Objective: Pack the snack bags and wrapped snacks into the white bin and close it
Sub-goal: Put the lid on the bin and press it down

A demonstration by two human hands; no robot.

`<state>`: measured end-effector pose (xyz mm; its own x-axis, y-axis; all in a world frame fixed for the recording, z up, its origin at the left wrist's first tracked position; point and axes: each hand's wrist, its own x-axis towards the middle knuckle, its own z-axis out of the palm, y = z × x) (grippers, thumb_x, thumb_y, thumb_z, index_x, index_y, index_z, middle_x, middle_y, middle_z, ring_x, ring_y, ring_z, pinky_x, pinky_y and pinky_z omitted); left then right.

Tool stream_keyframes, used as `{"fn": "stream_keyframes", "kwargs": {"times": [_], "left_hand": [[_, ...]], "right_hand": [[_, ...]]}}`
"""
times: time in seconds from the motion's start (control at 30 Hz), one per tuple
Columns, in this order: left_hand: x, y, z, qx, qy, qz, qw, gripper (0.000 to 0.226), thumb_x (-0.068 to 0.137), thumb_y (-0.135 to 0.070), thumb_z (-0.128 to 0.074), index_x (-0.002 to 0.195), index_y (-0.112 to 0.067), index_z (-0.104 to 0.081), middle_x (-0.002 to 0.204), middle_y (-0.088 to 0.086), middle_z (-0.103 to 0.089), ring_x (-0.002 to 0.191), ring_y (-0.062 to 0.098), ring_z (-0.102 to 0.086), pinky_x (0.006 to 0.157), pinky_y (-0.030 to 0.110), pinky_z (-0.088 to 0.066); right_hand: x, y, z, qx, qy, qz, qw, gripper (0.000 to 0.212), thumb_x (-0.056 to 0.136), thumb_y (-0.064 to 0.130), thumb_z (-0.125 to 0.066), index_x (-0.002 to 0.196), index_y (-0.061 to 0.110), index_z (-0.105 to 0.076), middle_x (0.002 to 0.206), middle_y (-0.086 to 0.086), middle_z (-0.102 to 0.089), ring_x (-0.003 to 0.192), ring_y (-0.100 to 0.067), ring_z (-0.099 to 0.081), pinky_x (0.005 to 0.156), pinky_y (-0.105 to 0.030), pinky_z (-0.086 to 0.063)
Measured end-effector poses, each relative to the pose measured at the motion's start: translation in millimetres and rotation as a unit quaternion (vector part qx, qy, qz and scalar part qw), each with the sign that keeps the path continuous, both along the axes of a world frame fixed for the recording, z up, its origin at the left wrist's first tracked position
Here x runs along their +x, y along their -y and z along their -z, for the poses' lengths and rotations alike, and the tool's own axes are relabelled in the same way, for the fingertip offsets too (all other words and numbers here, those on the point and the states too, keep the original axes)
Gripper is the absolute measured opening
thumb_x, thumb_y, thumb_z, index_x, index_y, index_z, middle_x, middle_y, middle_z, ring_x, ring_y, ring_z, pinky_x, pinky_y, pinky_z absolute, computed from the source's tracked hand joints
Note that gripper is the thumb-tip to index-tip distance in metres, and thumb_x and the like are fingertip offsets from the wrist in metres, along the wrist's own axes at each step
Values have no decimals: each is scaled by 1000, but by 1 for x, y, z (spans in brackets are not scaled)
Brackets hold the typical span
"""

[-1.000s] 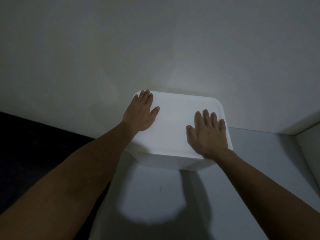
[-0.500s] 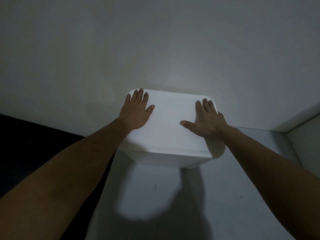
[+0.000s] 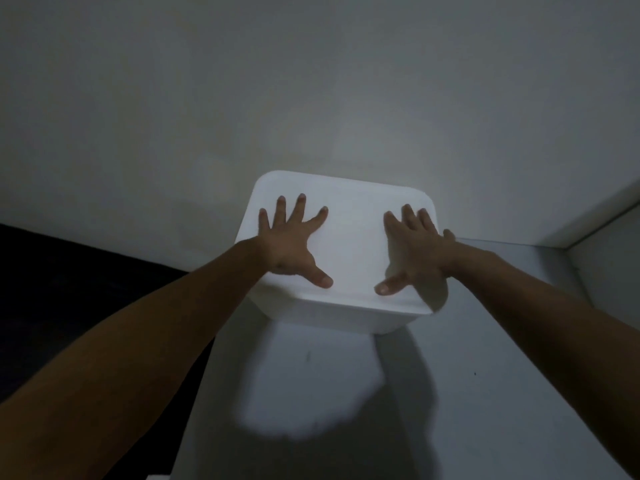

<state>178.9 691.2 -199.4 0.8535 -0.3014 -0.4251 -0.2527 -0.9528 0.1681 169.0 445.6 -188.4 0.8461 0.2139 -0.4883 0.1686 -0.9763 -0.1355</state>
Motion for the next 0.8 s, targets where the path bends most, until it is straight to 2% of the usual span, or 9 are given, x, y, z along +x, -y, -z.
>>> {"fn": "stream_keyframes", "kwargs": {"times": [0.07, 0.13, 0.2, 0.3, 0.37, 0.53, 0.63, 0.8], "left_hand": [[-9, -1, -2, -8, 3, 12, 1000, 122, 63, -75, -66, 149, -40, 12, 157, 2, 31, 142, 34, 32, 112, 62, 17], [-17, -5, -3, -14, -16, 36, 999, 122, 63, -77, -63, 149, -41, 15, 155, 0, 35, 139, 32, 36, 111, 63, 19], [-20, -9, -5, -7, -44, 57, 997, 135, 55, -80, -67, 146, -40, 24, 150, 0, 43, 135, 31, 43, 109, 62, 22], [-24, -10, 0, 18, -27, 74, 997, 151, 41, -83, -70, 142, -38, 33, 146, 2, 49, 131, 32, 48, 107, 64, 23], [-29, -7, 8, 23, 8, 77, 997, 154, 37, -86, -68, 142, -37, 34, 146, 3, 49, 131, 32, 48, 106, 64, 24], [-39, -10, 16, -8, 63, 75, 995, 137, 51, -86, -62, 145, -40, 25, 153, 0, 40, 137, 29, 42, 109, 58, 25], [-49, -12, 21, -32, 98, 69, 992, 126, 55, -87, -58, 148, -43, 16, 157, -2, 31, 141, 25, 36, 113, 54, 22], [-53, -10, 23, 0, 148, 74, 986, 120, 64, -79, -60, 148, -41, 16, 158, -1, 28, 144, 28, 31, 115, 56, 16]], "right_hand": [[-8, -4, -1, -4, 16, -33, 999, 128, 54, 78, -68, 147, 28, 4, 159, -6, 6, 145, -44, 5, 107, -74, -16], [-19, -6, 1, 12, -14, -37, 999, 133, 57, 85, -60, 148, 27, 18, 158, -5, 25, 143, -44, 22, 108, -76, -8], [-31, -6, 1, 7, -29, -33, 999, 144, 53, 87, -59, 145, 23, 31, 152, -6, 40, 138, -39, 36, 108, -72, 2], [-39, -8, 1, -14, -5, -45, 999, 151, 46, 90, -59, 143, 22, 35, 151, -7, 42, 138, -39, 38, 109, -70, 3], [-42, -9, 2, -17, 17, -47, 999, 150, 46, 91, -58, 143, 23, 34, 152, -8, 40, 139, -39, 36, 110, -70, 2], [-53, -9, 2, -19, 50, -56, 997, 137, 57, 88, -55, 147, 24, 25, 156, -10, 33, 142, -38, 29, 110, -70, 1], [-61, -8, 10, -41, 69, -69, 994, 133, 64, 80, -59, 146, 23, 29, 155, -11, 35, 142, -39, 30, 110, -71, 4], [-61, -9, 12, -62, 87, -69, 992, 133, 67, 70, -66, 145, 23, 31, 155, -12, 34, 142, -40, 28, 110, -71, 3]]}}
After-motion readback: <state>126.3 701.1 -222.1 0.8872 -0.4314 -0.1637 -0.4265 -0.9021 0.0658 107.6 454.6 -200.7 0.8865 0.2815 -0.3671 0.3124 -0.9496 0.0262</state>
